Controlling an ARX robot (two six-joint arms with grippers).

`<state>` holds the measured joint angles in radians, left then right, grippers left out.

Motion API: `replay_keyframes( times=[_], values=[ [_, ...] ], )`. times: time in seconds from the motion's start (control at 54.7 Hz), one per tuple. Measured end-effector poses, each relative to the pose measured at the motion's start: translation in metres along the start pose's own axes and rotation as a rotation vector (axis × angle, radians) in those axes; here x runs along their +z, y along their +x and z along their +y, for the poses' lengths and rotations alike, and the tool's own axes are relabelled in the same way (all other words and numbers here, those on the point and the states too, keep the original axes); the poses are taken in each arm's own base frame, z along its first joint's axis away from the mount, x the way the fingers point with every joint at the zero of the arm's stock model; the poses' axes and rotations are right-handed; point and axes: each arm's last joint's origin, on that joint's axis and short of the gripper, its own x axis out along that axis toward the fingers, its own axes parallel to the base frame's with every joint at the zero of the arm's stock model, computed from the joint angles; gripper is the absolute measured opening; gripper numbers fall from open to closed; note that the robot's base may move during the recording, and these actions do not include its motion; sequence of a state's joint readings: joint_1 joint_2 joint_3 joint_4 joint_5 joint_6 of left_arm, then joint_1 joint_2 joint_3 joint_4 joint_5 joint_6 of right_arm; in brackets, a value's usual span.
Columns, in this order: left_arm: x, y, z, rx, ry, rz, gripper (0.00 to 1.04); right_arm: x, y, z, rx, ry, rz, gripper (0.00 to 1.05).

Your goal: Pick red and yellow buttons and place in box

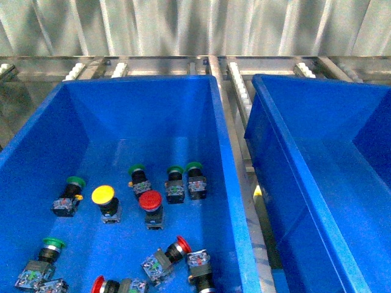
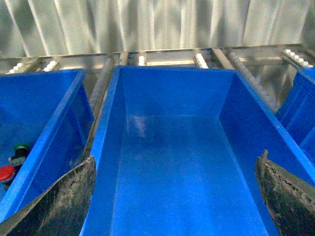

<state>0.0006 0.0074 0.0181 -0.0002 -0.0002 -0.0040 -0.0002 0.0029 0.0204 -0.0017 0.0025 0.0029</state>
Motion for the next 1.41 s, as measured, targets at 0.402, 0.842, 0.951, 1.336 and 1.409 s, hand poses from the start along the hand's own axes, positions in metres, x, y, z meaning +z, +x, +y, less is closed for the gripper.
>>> replay_keyframes(
  times=[0.402,0.842,0.951,1.336,1.409],
  values=[
    [0.000,0.000,0.000,0.000,0.000,0.000,0.97,0.000,0.000,0.000,0.000,0.000,0.000,0.98],
    [0.000,0.000,0.000,0.000,0.000,0.000,0.97,0.000,0.000,0.000,0.000,0.000,0.000,0.98],
    [-0.001,0.001,0.000,-0.008,0.007,0.027,0.97,0.000,0.000,0.000,0.000,0.000,0.000,0.98],
    [0.022,0.067,-0.007,-0.161,0.280,0.516,0.97,0.000,0.000,0.000,0.002,0.000,0.000,0.98],
    [0.022,0.084,-0.012,-0.191,0.334,0.494,0.97,0.000,0.000,0.000,0.003,0.000,0.000,0.98]
  ],
)
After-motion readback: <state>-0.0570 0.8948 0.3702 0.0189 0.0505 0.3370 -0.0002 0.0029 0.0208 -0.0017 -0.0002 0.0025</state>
